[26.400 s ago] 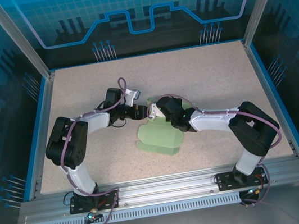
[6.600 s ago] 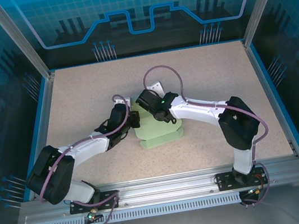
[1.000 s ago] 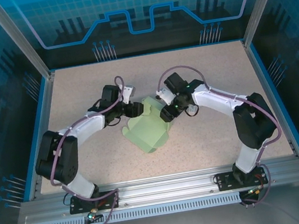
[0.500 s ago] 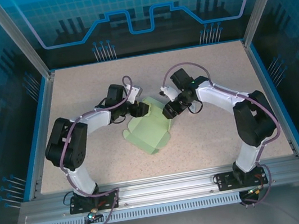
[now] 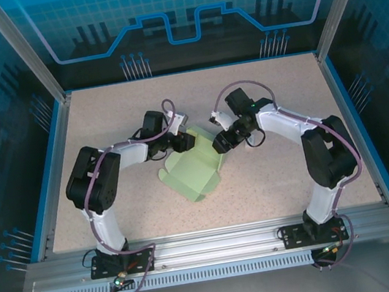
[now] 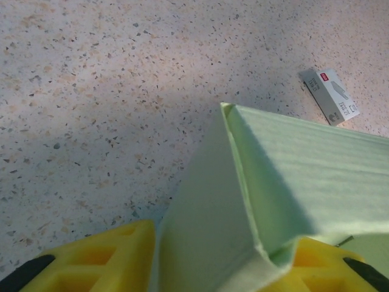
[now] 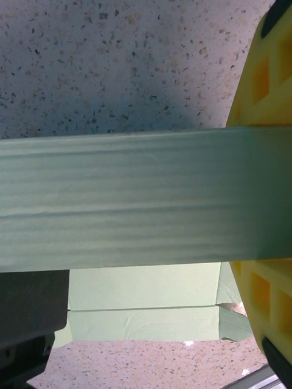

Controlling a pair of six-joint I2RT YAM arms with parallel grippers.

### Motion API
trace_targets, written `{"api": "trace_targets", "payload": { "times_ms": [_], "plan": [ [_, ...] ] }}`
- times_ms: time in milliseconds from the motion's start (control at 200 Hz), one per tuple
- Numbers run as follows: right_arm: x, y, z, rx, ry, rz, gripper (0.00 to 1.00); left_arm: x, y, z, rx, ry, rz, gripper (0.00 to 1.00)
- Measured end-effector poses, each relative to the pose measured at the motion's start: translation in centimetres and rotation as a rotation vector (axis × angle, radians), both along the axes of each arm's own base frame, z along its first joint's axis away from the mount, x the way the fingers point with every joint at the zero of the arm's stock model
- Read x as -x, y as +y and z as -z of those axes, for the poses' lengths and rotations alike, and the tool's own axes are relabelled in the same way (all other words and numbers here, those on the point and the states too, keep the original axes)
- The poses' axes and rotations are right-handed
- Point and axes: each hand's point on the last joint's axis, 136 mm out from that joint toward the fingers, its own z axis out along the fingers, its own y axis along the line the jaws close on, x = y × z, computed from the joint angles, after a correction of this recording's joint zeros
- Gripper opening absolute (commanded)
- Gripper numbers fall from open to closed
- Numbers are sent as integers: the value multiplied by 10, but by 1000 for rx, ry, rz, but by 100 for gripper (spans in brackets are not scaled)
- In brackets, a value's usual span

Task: Fold the paper box

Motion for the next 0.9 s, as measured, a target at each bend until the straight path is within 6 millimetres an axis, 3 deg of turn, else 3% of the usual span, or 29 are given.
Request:
{"api": "trace_targets", "payload": {
  "times_ms": [165,470,665,900],
  "plan": [
    [1,3,1,-15,9,-7,43,-4,-1,-5,16,0,-14,45],
    [-3,4,1,-24,14,-7,43,-12,-2,-8,24,4,-35,36],
    [-3,5,1,-26,17,-8,41,-12,2,-4,0,13,-53,45],
    [-3,5,1,-27,16,-8,40,-11,5,-1,-18,24,-66,49]
  ]
}}
